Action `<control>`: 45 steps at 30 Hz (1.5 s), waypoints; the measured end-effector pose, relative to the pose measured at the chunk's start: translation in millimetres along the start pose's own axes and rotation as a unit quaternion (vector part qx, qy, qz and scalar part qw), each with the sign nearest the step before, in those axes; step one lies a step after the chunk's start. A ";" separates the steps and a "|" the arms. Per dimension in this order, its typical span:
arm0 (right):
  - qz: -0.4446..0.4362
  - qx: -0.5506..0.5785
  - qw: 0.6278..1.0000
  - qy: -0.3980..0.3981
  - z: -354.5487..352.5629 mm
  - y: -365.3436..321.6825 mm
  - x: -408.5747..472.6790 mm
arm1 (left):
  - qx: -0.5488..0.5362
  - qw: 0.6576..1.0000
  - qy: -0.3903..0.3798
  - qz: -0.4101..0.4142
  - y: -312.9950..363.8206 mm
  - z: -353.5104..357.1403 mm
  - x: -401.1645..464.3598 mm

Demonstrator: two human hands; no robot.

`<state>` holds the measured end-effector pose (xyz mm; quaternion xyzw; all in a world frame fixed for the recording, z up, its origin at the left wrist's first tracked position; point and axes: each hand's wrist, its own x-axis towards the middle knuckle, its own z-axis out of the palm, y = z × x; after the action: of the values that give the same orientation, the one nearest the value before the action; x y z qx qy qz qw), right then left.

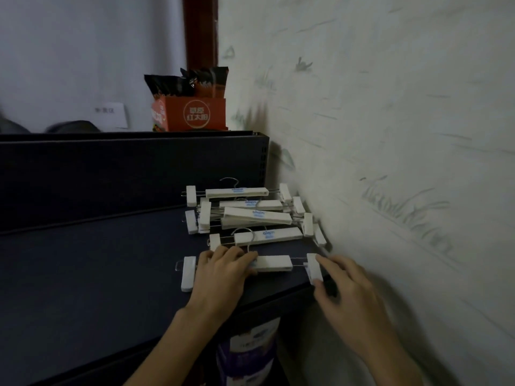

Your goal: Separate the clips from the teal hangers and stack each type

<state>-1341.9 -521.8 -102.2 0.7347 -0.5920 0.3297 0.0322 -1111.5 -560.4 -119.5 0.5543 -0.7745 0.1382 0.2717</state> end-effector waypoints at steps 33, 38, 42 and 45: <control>-0.125 0.024 0.985 -0.115 11.8 -23.8 41.5 | 0.113 0.982 0.046 -0.144 -8.7 -47.5 -50.1; -0.190 0.040 0.970 -0.148 36.7 -88.9 40.1 | 0.140 0.949 0.033 -0.282 -37.0 -89.4 -131.1; -0.256 0.088 0.950 -0.159 57.4 -166.5 4.8 | 0.158 0.919 0.047 -0.358 -49.8 -124.8 -187.9; -0.297 0.125 0.928 -0.190 72.2 -223.6 -33.6 | 0.177 0.898 0.070 -0.397 -61.4 -153.1 -230.6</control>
<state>-1113.2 -458.5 -99.4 0.9236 -0.2960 0.2311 -0.0764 -958.3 -322.1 -132.6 0.8437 -0.4318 0.1918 0.2550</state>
